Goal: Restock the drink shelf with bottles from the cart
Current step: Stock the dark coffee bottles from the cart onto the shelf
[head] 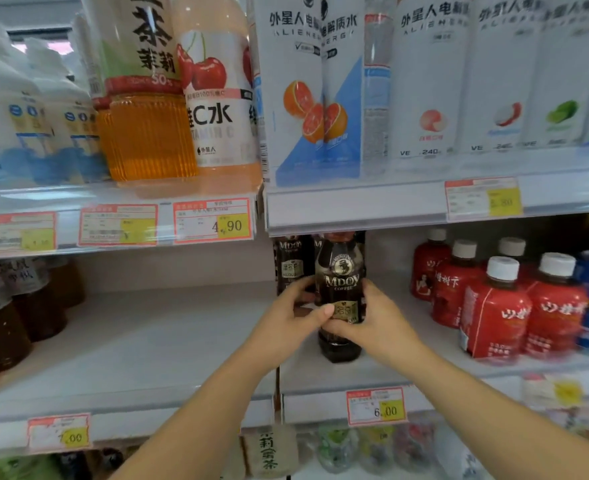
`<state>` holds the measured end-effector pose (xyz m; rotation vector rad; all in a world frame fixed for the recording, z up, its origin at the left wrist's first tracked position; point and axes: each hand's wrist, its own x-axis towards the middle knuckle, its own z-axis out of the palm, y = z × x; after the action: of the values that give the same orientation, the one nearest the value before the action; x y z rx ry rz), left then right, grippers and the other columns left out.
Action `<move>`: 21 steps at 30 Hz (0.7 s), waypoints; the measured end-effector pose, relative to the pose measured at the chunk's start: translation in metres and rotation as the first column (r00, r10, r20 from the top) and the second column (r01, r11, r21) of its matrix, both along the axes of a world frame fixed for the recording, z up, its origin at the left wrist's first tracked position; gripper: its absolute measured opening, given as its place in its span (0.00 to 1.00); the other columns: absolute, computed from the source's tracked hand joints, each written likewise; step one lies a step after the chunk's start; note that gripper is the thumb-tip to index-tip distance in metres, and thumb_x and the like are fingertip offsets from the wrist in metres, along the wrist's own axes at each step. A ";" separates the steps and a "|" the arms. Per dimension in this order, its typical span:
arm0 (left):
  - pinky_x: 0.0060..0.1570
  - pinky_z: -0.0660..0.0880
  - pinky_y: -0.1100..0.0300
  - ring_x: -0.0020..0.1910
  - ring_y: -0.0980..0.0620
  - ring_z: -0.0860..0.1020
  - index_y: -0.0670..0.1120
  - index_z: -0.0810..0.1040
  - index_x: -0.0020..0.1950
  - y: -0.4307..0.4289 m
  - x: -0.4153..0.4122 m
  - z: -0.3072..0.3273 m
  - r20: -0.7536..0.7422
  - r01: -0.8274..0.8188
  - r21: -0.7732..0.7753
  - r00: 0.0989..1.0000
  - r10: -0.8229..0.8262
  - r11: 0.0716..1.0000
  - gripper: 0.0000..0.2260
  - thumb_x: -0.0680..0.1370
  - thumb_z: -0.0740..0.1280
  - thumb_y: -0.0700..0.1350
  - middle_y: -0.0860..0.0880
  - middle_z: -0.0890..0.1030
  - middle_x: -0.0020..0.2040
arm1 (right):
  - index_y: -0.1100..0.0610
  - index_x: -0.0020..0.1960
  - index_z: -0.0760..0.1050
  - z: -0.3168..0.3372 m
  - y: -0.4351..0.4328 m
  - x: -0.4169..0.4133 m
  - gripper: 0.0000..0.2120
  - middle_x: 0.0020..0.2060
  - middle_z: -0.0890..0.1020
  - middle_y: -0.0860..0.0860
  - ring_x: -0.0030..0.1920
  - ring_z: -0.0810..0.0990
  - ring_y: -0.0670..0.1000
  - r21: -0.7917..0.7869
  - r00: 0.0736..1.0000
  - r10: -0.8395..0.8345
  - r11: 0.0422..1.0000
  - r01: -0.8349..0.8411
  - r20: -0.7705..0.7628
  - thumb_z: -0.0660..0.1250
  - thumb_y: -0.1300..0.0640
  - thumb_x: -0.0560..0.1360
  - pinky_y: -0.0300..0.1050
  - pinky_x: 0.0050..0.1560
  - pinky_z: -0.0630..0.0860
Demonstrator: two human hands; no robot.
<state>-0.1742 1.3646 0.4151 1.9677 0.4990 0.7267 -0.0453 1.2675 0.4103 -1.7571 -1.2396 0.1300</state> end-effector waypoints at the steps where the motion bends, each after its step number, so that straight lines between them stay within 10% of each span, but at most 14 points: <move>1: 0.51 0.71 0.67 0.55 0.59 0.75 0.58 0.66 0.66 0.003 0.001 -0.003 -0.039 -0.027 0.048 0.999 0.029 0.998 0.20 0.76 0.67 0.50 0.54 0.74 0.59 | 0.52 0.60 0.71 -0.002 -0.001 0.011 0.28 0.51 0.77 0.49 0.52 0.77 0.47 -0.001 0.998 -0.064 0.998 0.064 0.023 0.77 0.51 0.63 0.40 0.52 0.74; 10: 0.71 0.53 0.59 0.76 0.45 0.48 0.57 0.66 0.70 0.046 0.005 -0.021 -0.312 -0.179 0.294 0.911 0.271 0.939 0.22 0.77 0.66 0.47 0.42 0.46 0.76 | 0.62 0.62 0.69 -0.004 0.043 0.069 0.29 0.56 0.80 0.59 0.58 0.77 0.59 0.007 0.943 -0.328 0.945 0.328 -0.051 0.76 0.57 0.66 0.49 0.54 0.73; 21: 0.72 0.41 0.41 0.72 0.41 0.29 0.68 0.58 0.71 0.032 0.054 -0.018 -0.529 -0.106 0.382 0.789 0.311 0.918 0.27 0.76 0.66 0.52 0.47 0.22 0.70 | 0.61 0.63 0.68 -0.022 0.079 0.086 0.29 0.58 0.78 0.60 0.58 0.78 0.59 -0.039 0.929 -0.369 0.928 0.370 0.035 0.75 0.59 0.66 0.49 0.54 0.74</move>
<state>-0.1205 1.3967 0.3971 2.4909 1.0402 0.3302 0.0405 1.3462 0.3881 -2.0049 -0.9082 -0.0875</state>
